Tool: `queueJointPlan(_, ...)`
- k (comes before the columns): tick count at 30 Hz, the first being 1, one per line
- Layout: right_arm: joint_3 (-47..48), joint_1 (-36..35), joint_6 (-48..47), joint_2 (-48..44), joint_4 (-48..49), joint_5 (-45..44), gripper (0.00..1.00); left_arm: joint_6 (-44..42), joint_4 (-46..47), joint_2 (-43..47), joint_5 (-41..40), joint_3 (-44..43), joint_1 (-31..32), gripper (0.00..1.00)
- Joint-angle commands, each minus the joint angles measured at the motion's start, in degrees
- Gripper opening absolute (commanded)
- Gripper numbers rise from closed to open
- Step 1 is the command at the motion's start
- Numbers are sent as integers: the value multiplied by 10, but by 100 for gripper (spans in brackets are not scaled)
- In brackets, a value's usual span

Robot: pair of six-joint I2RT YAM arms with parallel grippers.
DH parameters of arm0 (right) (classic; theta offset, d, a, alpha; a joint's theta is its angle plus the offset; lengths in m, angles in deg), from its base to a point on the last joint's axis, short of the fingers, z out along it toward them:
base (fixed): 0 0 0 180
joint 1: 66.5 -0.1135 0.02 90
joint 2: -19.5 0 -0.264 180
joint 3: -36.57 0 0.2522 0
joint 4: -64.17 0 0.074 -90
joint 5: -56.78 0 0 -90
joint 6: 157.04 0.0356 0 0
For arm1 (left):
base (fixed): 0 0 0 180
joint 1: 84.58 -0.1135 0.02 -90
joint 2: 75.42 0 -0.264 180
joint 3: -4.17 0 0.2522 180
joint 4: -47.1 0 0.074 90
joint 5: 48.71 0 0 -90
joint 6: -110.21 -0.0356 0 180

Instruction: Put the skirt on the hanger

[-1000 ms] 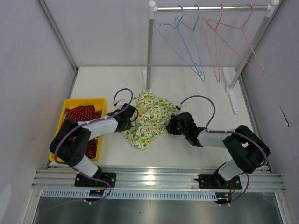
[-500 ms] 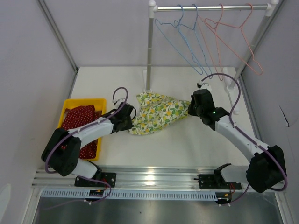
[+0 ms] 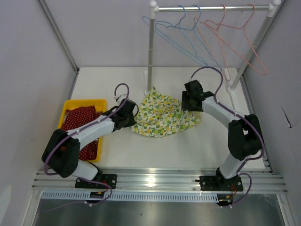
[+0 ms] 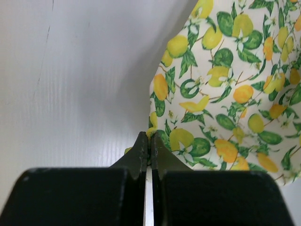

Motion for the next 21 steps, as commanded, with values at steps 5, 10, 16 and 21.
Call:
queueJointPlan(5, -51, -29, 62, -104, -6, -50, 84, 9, -3, -59, -33, -76, 0, 0)
queueJointPlan(10, -165, -92, 153, -211, -10, -88, 65, 7, -7, -65, -33, -108, -7, 0)
queueJointPlan(16, -287, -156, 196, -292, 23, -63, 55, -5, -15, -54, -19, -142, -9, 0)
queueJointPlan(21, -340, -245, 217, -298, 100, -51, 54, -17, -12, -16, 10, -170, -8, 0)
